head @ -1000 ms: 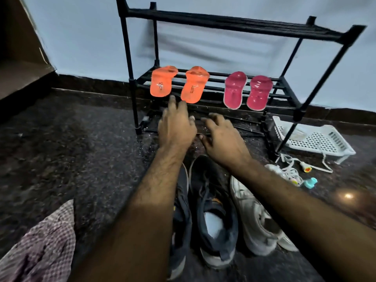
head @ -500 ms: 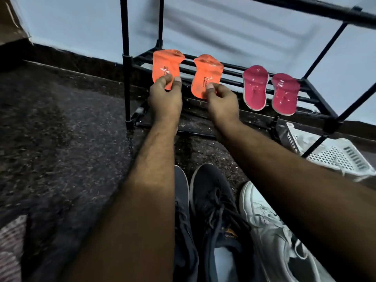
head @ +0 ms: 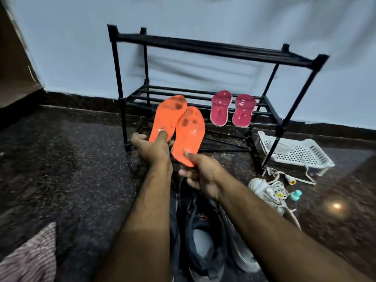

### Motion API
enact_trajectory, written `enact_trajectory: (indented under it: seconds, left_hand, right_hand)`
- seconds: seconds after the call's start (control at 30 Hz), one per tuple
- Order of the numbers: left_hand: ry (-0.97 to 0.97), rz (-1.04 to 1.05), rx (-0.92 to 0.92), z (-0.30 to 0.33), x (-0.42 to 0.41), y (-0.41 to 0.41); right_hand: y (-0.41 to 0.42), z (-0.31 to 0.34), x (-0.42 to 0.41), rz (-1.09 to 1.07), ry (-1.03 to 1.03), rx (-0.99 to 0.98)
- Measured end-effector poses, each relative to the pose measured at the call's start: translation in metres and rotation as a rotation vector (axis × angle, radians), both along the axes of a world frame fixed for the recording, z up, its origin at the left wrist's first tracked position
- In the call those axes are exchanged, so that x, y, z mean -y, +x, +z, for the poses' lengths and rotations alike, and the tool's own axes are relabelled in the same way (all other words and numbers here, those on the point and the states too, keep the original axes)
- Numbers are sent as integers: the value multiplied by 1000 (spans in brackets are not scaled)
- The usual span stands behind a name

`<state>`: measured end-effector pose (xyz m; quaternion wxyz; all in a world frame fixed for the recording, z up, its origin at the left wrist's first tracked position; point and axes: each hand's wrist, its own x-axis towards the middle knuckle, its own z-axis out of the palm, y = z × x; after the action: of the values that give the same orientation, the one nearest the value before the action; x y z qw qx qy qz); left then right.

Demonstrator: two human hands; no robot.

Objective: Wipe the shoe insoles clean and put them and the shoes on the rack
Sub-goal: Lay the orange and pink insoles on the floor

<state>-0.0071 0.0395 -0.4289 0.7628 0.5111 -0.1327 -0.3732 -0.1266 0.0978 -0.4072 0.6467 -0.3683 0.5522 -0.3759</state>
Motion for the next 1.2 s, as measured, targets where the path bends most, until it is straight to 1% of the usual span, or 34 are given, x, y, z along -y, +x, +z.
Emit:
enact_trajectory:
  seconds: [0.03,0.07,0.13,0.17,0.27,0.37,0.53,0.6,0.7,0.8,0.9,1.0,1.2]
  left_hand:
    - [-2,-104,-76,4,-9,-1]
    - [13,-220,-111,10,-20,-3]
    - [47,-401,-76,17,-46,-7]
    - [49,-451,-66,18,-60,-10]
    - [38,-489,-91,17,-103,-29]
    - [-24,-534,-82,18,-144,-57]
    - [-52,-666,65,28,-200,-124]
    - [-52,-737,102,23,-217,-152]
    - [-24,-865,167,11,-240,-204]
    - [-12,-949,183,3,-257,-253]
    - [-34,-980,177,-2,-266,-287]
    - [-73,-1017,204,-2,-270,-317]
    - [-125,-1027,238,7,-264,-357]
  right_hand:
    - [-6,4,-12,20,-13,-12]
    - [-16,8,-23,8,-48,-23]
    - [-38,17,-46,-26,-117,-41]
    - [-50,21,-57,-28,-144,-53]
    - [-93,24,-89,-8,-206,-107]
    - [-137,20,-124,-13,-279,-150]
    - [-217,13,-178,-52,-329,-266]
    - [-242,11,-189,-90,-334,-279]
    - [-288,11,-205,-164,-318,-268]
    - [-334,6,-218,-245,-281,-263]
    - [-371,-6,-228,-317,-193,-284]
    - [-398,-22,-224,-332,-90,-318]
    - [-414,-50,-196,-350,68,-329]
